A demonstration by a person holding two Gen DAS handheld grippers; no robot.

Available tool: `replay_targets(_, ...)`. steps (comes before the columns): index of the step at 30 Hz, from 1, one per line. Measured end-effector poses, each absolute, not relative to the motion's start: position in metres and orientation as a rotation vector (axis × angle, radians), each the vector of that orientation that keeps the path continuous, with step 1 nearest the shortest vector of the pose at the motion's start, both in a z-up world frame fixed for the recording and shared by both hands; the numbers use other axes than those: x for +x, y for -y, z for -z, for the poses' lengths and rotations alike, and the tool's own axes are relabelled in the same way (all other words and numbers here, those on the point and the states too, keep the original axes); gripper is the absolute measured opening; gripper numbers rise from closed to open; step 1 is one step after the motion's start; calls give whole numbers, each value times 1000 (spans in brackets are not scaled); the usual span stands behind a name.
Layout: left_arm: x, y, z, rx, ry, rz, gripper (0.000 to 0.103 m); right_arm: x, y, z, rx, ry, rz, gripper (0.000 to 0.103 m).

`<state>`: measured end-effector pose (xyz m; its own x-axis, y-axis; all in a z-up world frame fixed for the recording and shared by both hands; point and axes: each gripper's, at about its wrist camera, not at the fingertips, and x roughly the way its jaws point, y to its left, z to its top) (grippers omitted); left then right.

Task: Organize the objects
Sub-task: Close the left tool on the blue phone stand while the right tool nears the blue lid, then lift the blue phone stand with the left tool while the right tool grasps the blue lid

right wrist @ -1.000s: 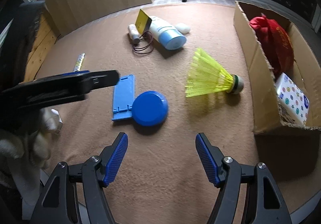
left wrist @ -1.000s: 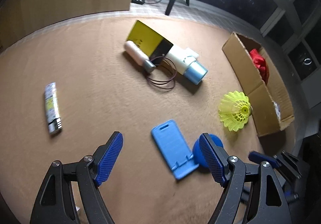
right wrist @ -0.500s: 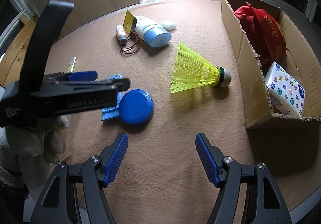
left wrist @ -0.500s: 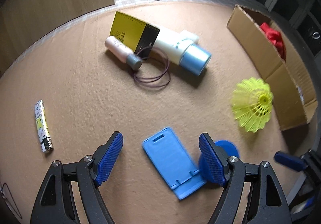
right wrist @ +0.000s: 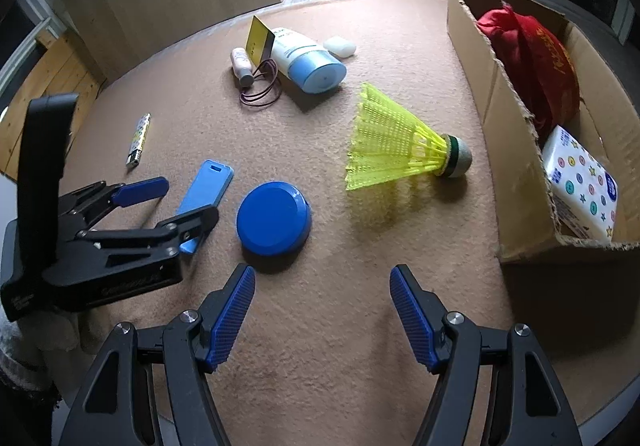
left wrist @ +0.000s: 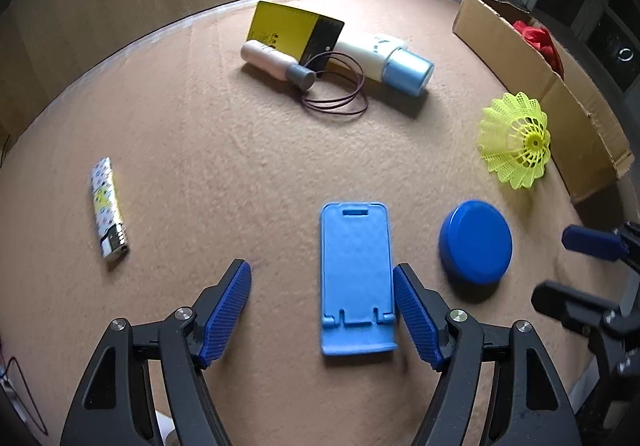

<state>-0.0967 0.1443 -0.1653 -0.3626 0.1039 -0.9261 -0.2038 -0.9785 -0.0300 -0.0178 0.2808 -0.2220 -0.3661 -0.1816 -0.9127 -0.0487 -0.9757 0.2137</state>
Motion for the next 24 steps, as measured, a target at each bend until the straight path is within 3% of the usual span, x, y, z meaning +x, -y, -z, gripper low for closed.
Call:
replay_targets(6, -95, -134, 164, -1654, -112, -2464, 66, -33, -267, 227, 1701, 238, 2517, 66)
replay_targets(14, -93, -119, 161, -1655, -58, -2484, 41, -55, -241, 239, 1717, 89, 2493, 67)
replay_targets(24, -90, -105, 157, -1644, 21, -2476, 41, -61, -220, 245, 1694, -143, 2506, 66)
